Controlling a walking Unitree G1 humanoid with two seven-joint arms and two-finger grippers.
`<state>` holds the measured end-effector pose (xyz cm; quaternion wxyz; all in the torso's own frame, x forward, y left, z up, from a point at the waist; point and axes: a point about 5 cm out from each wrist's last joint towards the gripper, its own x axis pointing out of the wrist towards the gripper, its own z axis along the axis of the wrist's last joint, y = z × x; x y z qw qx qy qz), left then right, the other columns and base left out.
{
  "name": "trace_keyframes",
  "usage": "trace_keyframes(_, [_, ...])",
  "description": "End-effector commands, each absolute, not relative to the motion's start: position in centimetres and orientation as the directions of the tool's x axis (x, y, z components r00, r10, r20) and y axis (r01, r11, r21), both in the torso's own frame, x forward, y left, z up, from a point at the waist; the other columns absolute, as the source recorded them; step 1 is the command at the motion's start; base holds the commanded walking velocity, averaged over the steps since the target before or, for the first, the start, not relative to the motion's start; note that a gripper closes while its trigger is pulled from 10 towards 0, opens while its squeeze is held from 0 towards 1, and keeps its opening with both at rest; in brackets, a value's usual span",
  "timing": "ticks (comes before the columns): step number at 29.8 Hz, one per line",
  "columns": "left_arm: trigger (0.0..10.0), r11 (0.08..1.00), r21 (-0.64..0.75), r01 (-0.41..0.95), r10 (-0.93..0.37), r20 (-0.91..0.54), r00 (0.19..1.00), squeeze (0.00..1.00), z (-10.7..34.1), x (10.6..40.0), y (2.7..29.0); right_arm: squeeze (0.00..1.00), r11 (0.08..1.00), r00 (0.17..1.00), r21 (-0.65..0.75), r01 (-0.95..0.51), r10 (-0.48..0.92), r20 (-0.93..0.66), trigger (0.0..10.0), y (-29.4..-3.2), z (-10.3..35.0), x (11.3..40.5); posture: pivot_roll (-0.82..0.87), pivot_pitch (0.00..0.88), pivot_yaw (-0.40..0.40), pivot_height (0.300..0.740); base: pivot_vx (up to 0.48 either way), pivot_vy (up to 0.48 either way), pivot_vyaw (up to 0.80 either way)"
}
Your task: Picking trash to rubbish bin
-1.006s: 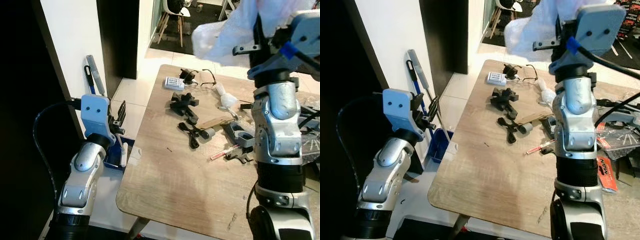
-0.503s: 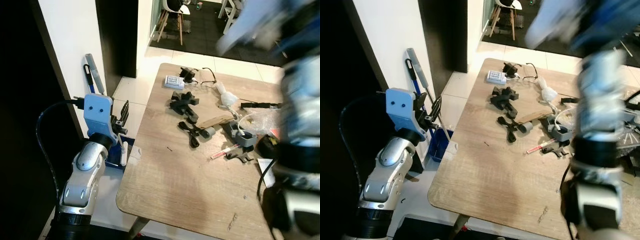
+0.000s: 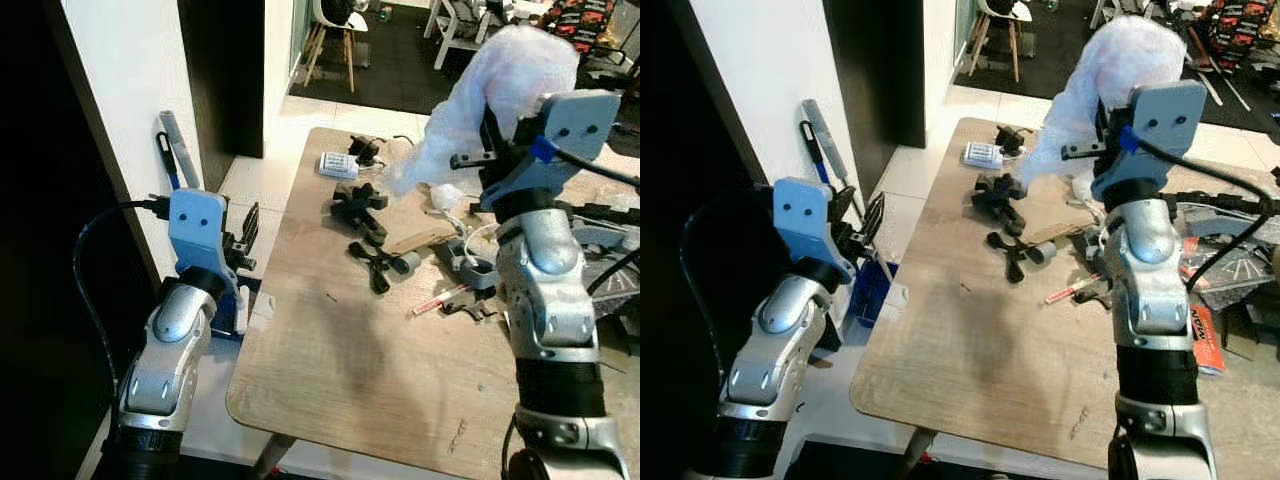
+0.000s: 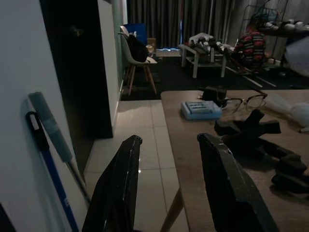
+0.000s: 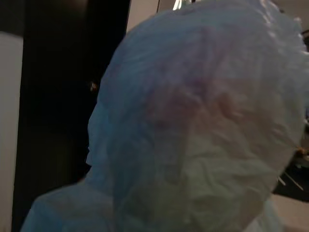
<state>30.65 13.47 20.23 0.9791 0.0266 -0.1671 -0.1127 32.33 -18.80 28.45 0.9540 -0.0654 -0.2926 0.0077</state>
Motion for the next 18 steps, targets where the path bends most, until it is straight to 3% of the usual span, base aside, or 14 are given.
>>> trace_keyframes(1, [10.0, 0.974, 0.101, 0.205, -0.226, 0.299, 0.927, 0.00, 19.7, 30.5, 13.5, 0.00, 0.988, 0.836, -0.151, 0.027, 0.060, 0.545, 10.0, -18.6, 27.7, 32.2, -0.05, 0.122, -0.048, 0.740, 0.000, 0.000, 0.00])
trace_keyframes(18, [10.0, 0.977, 0.084, 0.198, -0.214, 0.315, 0.924, 0.00, 20.0, 30.4, 13.4, 0.00, 0.978, 0.862, -0.209, -0.026, 0.128, 0.491, 10.0, -16.5, 25.4, 31.7, -0.04, 0.127, -0.053, 0.740, 0.000, 0.000, 0.00])
